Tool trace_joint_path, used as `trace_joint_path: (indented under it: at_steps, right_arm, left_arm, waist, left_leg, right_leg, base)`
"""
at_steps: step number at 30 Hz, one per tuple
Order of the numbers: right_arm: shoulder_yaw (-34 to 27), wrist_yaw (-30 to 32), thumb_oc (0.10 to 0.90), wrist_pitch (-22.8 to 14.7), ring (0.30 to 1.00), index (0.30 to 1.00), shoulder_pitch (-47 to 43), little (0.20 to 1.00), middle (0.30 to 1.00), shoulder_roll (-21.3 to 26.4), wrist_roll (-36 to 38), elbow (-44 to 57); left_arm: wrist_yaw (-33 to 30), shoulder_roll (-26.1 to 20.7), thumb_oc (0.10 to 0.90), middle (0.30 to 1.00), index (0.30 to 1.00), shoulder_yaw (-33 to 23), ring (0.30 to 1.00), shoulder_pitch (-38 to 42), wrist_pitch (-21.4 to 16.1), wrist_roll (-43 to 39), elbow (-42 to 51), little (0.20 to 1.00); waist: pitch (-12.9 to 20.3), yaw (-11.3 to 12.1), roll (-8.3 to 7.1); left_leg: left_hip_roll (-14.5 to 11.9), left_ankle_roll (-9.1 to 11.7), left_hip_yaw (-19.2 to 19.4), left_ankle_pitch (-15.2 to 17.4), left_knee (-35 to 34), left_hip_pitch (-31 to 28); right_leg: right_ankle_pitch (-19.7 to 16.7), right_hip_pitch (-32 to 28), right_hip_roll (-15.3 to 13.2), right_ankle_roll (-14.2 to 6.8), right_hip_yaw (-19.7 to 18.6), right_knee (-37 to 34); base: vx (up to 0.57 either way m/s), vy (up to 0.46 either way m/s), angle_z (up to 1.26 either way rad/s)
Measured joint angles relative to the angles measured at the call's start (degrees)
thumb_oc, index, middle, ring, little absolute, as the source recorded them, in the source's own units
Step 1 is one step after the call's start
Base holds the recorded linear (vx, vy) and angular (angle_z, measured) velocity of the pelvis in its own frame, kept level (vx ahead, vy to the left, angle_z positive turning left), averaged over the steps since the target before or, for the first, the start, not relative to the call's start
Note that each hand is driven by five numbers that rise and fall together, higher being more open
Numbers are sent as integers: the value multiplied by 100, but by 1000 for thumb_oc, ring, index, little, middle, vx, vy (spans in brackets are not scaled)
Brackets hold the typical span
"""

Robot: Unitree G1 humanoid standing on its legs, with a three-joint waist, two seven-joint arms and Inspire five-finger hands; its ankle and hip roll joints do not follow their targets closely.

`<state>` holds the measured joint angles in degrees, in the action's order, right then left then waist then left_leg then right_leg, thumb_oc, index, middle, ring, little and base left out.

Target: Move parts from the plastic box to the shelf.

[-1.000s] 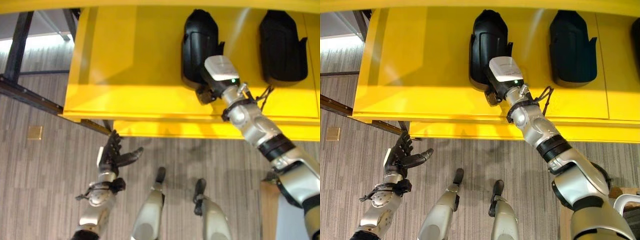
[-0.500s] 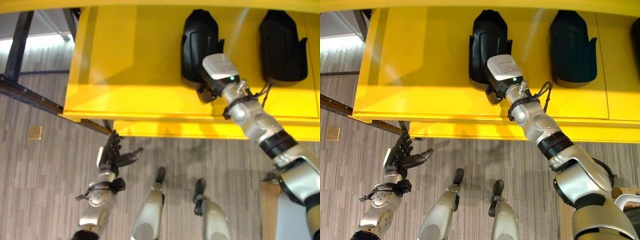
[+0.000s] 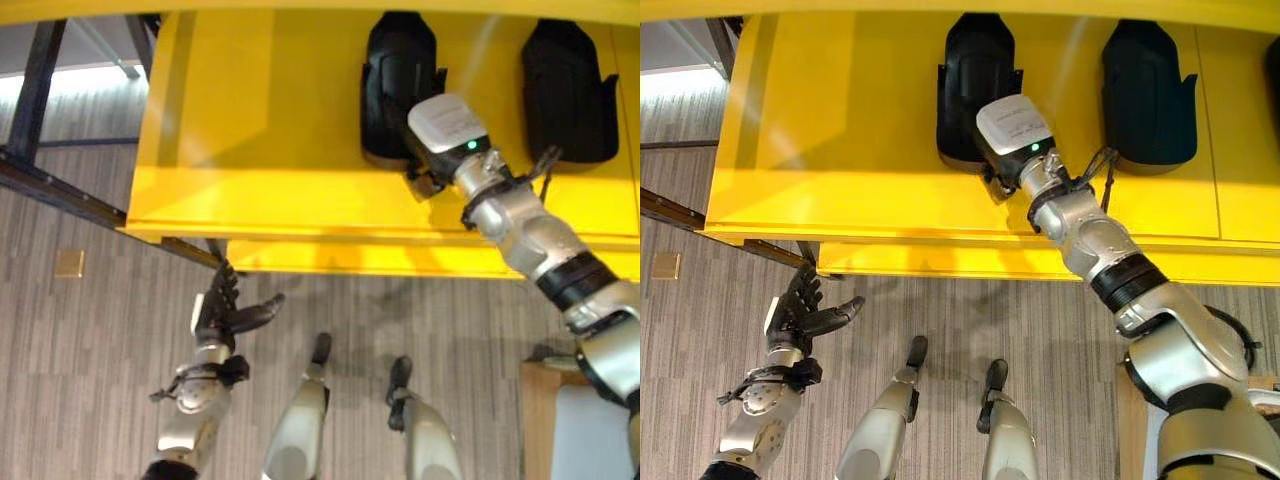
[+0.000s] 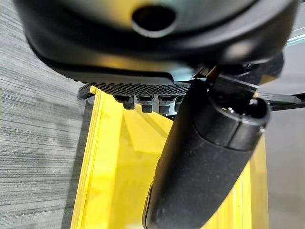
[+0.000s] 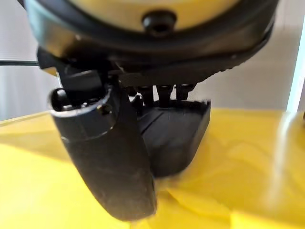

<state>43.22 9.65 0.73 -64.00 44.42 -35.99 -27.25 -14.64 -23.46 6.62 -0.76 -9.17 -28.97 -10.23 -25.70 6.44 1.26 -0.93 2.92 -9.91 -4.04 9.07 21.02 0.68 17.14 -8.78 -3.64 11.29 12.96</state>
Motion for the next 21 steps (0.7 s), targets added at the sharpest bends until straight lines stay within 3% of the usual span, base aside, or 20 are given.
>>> trace_joint_path:
  at_steps: [2, 10, 15, 20, 21]
  right_arm:
    - [3, -97, 900, -10, 1000, 1000, -17, 1000, 1000, 332, -8, 434]
    - [-19, -200, 900, -140, 1000, 1000, -57, 1000, 1000, 935, -200, 1899]
    - [-169, -183, 900, -311, 1000, 1000, -41, 1000, 1000, 988, -207, 2336]
    - [-1091, -189, 900, -458, 1000, 1000, 917, 1000, 1000, 972, -41, 2997]
    - [-1631, -171, 900, -470, 1000, 1000, 1492, 1000, 1000, 843, 167, 3284]
  left_arm:
    - [-11, 0, 900, 1000, 1000, -24, 1000, 7, -1, 1, -4, 1000]
    - [-10, 2, 900, 1000, 1000, -116, 1000, -9, 1, 7, 3, 1000]
    - [-29, 4, 900, 1000, 1000, -269, 1000, -21, 4, 11, 3, 1000]
    - [-98, 28, 900, 1000, 1000, -278, 1000, -60, 49, 16, 81, 1000]
    - [-98, 53, 900, 1000, 1000, -292, 1000, -69, 51, 18, 154, 1000]
  waist:
    - [0, -15, -1]
    - [-1, -210, -12]
    - [-3, -265, -83]
    - [3, -327, -178]
    - [9, -320, -194]
  left_leg:
    - [0, -2, 10, -5, -18, -1]
    - [-12, -6, 57, -7, -25, -44]
    - [-25, -9, 122, -5, -45, -102]
    - [-30, -18, 158, 0, -63, -108]
    - [-35, -18, 152, 0, -83, -118]
  right_leg:
    - [-1, -3, 1, -1, -4, -30]
    - [-40, -19, 19, -13, -73, -62]
    - [-54, -37, 23, -14, -136, -70]
    - [-105, -60, 32, -18, -161, -164]
    - [-122, -96, 41, -16, -153, -215]
  base:
    - [0, 0, 0]
    - [-4, 5, -3]
    - [1, -3, -6]
    - [9, -5, -2]
    - [0, 0, 0]
